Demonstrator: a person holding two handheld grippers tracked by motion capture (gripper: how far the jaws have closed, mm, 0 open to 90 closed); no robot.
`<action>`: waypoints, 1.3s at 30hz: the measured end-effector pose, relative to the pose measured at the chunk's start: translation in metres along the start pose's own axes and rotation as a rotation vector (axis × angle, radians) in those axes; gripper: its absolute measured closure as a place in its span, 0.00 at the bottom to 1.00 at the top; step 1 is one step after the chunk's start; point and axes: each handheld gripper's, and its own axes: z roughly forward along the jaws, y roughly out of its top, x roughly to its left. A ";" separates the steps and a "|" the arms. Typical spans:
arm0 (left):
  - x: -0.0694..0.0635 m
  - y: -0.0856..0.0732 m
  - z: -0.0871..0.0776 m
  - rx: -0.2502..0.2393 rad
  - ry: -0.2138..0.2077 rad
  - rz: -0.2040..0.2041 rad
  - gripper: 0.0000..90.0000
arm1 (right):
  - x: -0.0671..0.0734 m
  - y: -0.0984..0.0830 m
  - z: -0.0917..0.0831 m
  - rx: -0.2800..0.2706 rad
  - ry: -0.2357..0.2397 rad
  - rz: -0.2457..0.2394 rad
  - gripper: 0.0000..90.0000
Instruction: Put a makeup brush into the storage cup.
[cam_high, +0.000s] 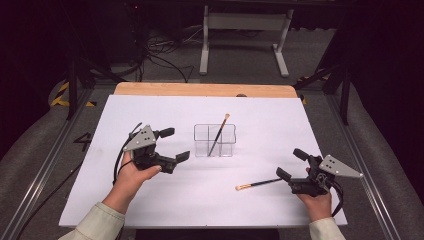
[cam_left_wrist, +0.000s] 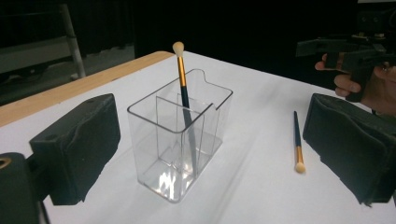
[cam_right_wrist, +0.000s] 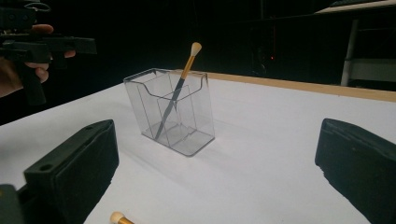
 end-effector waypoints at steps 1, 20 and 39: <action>0.000 -0.001 -0.001 0.005 0.000 0.003 0.05 | 0.000 0.000 0.000 0.005 0.004 0.002 0.00; 0.013 -0.009 -0.038 0.008 0.044 -0.034 0.04 | 0.002 0.008 0.001 0.007 0.029 -0.020 0.01; 0.020 -0.014 -0.054 0.031 0.046 -0.008 0.00 | -0.003 0.035 0.009 0.082 0.087 -0.037 0.01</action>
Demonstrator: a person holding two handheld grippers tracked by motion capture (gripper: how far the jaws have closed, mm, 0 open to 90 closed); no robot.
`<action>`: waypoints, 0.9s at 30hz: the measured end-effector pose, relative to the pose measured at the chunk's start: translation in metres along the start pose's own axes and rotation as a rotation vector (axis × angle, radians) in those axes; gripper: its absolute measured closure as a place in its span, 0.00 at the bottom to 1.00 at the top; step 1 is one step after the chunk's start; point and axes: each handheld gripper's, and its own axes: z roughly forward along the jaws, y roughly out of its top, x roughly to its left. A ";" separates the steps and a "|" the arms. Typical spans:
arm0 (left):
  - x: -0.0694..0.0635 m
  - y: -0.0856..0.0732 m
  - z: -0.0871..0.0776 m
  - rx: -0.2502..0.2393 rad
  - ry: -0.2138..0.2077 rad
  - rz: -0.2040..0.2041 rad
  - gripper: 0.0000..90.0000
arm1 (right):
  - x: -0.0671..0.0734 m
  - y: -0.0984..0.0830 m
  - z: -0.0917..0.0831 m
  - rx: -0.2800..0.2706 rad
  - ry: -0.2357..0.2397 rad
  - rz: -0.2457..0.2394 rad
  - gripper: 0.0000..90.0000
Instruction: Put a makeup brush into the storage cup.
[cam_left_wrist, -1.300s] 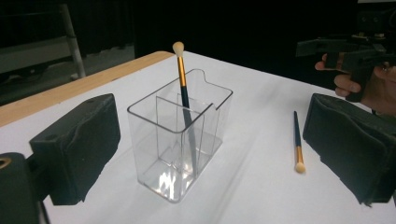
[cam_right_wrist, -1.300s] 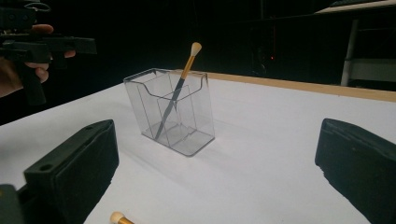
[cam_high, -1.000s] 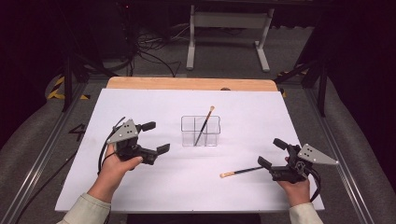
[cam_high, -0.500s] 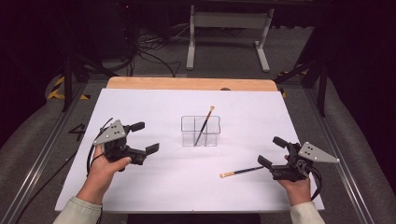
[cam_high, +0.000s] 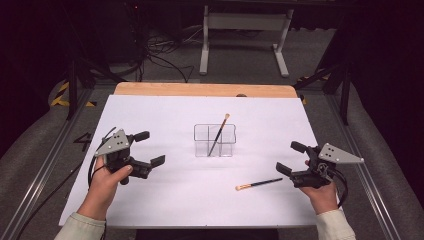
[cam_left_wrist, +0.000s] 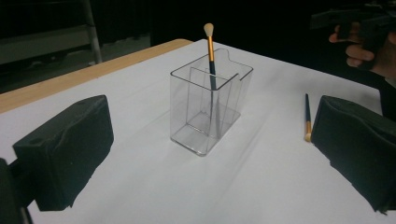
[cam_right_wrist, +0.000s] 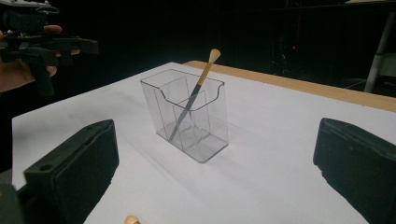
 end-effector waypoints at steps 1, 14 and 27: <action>0.001 -0.001 -0.001 0.008 0.007 0.004 0.00 | 0.000 0.002 0.000 0.007 0.001 -0.002 0.01; 0.005 -0.005 -0.005 0.048 -0.024 -0.042 0.01 | 0.000 0.029 0.012 0.165 0.049 -0.072 0.01; 0.007 -0.006 -0.007 0.041 -0.006 -0.018 0.01 | 0.005 0.043 0.028 0.308 0.088 -0.138 0.01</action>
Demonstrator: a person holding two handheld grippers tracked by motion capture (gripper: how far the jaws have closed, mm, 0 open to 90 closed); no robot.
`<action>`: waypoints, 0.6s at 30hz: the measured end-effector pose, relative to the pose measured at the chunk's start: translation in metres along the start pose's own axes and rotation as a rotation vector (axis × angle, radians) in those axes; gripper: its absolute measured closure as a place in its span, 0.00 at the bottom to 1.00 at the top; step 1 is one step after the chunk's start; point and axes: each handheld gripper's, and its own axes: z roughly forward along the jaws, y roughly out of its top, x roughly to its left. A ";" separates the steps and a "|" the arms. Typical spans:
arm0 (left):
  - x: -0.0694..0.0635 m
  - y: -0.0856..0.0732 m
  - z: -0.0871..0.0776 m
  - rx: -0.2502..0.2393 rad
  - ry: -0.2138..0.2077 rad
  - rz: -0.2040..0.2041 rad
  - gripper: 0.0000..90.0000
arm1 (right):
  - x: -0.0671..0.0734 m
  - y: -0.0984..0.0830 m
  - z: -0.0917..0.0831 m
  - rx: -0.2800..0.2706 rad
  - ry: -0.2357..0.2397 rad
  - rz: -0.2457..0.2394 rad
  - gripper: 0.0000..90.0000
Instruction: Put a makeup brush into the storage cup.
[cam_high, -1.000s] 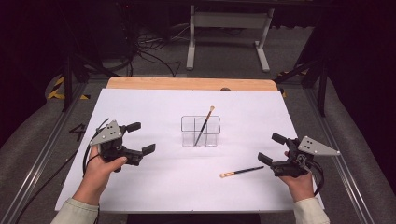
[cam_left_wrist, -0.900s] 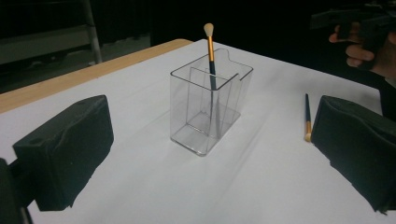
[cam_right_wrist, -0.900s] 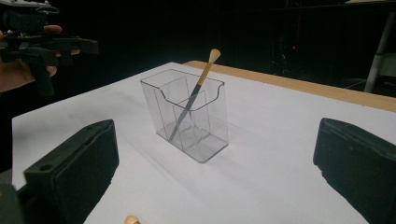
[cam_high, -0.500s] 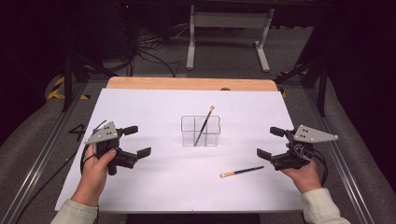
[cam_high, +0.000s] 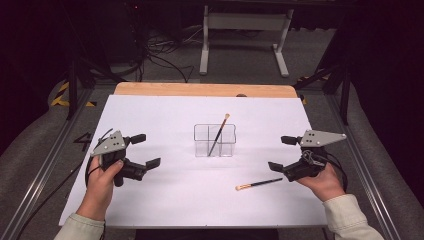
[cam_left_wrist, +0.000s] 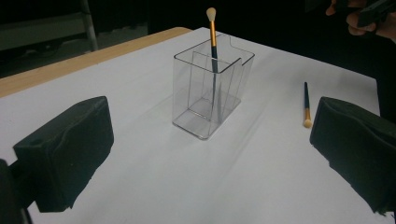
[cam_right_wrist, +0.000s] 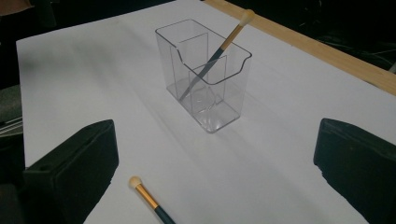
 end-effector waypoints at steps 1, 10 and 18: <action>0.000 0.000 0.000 0.001 0.001 0.000 0.01 | 0.000 0.003 0.002 0.035 0.014 -0.010 0.01; 0.001 0.000 0.000 0.010 0.000 0.005 0.01 | 0.001 0.013 0.007 0.126 0.023 -0.056 0.01; 0.001 -0.001 0.001 0.015 -0.001 0.003 0.01 | 0.000 0.018 0.009 0.155 0.031 -0.079 0.01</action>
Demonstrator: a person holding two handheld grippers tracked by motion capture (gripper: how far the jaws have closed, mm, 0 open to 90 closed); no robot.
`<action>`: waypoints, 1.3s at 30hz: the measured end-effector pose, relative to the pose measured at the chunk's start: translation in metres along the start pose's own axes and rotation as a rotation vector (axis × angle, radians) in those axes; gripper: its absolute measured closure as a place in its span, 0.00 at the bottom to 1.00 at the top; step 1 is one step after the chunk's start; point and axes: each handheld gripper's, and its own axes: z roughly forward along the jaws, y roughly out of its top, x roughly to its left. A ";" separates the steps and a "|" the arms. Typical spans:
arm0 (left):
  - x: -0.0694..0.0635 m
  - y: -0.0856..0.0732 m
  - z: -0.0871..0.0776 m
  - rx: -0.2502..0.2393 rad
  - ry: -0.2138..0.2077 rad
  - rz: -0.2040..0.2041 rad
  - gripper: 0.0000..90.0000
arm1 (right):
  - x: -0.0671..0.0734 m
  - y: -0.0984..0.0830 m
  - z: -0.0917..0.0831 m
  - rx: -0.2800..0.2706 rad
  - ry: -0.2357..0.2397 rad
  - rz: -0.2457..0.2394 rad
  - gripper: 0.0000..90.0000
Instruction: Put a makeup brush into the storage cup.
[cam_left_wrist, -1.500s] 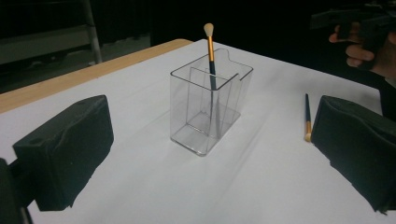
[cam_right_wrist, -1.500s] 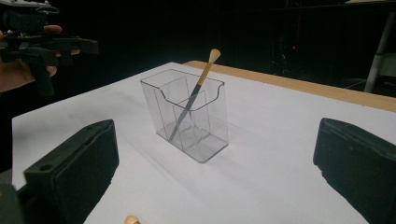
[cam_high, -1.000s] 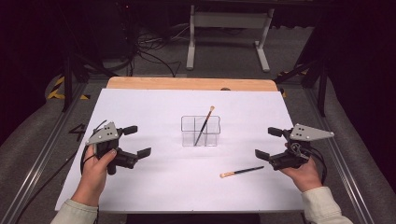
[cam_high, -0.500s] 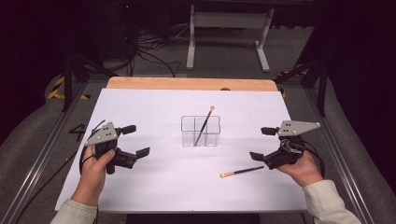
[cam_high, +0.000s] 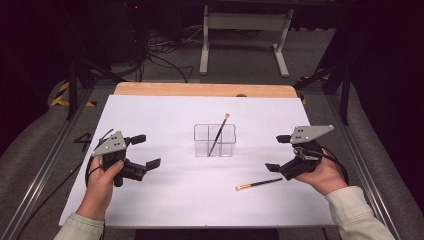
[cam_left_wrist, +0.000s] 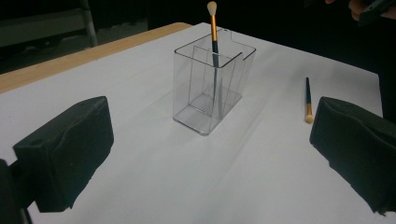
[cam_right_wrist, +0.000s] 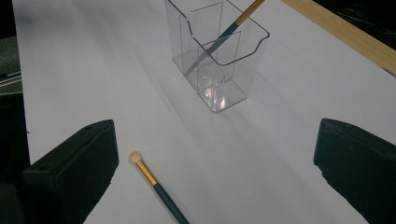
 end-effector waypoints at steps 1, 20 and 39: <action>0.000 0.000 0.000 -0.001 0.001 -0.002 0.01 | 0.000 0.000 0.000 0.000 0.003 -0.002 0.01; -0.003 -0.012 -0.015 0.010 0.026 -0.025 0.01 | -0.002 0.003 0.030 -0.026 0.169 -0.059 0.01; -0.005 -0.019 -0.025 0.015 0.047 -0.036 0.01 | -0.003 0.000 0.059 0.003 0.230 -0.085 0.01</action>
